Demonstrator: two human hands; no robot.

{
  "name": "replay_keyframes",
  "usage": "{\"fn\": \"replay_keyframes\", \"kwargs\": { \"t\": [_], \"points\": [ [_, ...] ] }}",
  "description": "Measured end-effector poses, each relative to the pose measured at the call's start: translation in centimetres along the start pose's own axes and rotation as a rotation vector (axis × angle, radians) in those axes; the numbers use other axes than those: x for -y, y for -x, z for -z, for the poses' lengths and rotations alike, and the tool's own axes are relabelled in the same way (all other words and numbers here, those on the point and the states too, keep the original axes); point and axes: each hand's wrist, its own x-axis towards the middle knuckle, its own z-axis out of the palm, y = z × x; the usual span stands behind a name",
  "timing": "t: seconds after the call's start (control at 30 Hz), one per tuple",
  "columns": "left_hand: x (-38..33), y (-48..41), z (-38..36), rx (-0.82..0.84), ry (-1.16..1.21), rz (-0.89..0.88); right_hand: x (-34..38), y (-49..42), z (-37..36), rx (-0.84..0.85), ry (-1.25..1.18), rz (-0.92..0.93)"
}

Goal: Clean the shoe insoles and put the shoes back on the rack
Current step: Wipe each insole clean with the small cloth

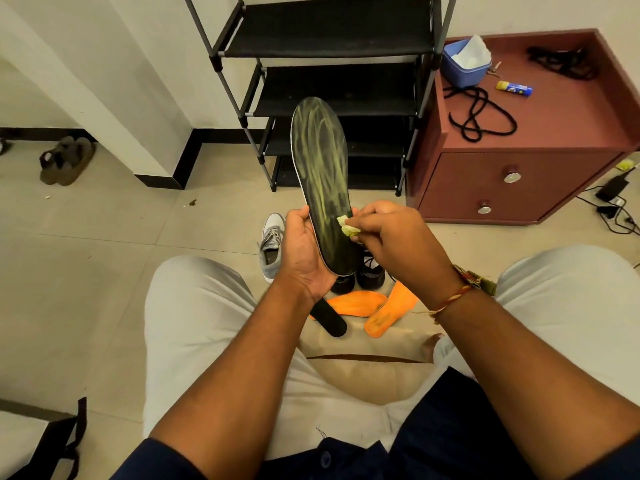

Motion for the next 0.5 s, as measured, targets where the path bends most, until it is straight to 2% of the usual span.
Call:
{"fn": "replay_keyframes", "kwargs": {
  "t": [0.17,0.33,0.4,0.5],
  "points": [
    [0.5,0.5,-0.6,0.018,-0.014,0.014,0.9,0.0,-0.6,-0.046,0.017,-0.104],
    [0.4,0.4,-0.3,-0.059,-0.003,0.001,3.5,1.0,-1.6,-0.003,-0.133,-0.037],
    [0.5,0.5,-0.5,-0.047,0.008,-0.007,3.4,0.8,-1.8,-0.035,-0.073,-0.015],
    [1.2,1.0,-1.1,-0.007,-0.018,0.019,1.9,-0.1,-1.4,-0.18,0.074,-0.051]
  ]
}}
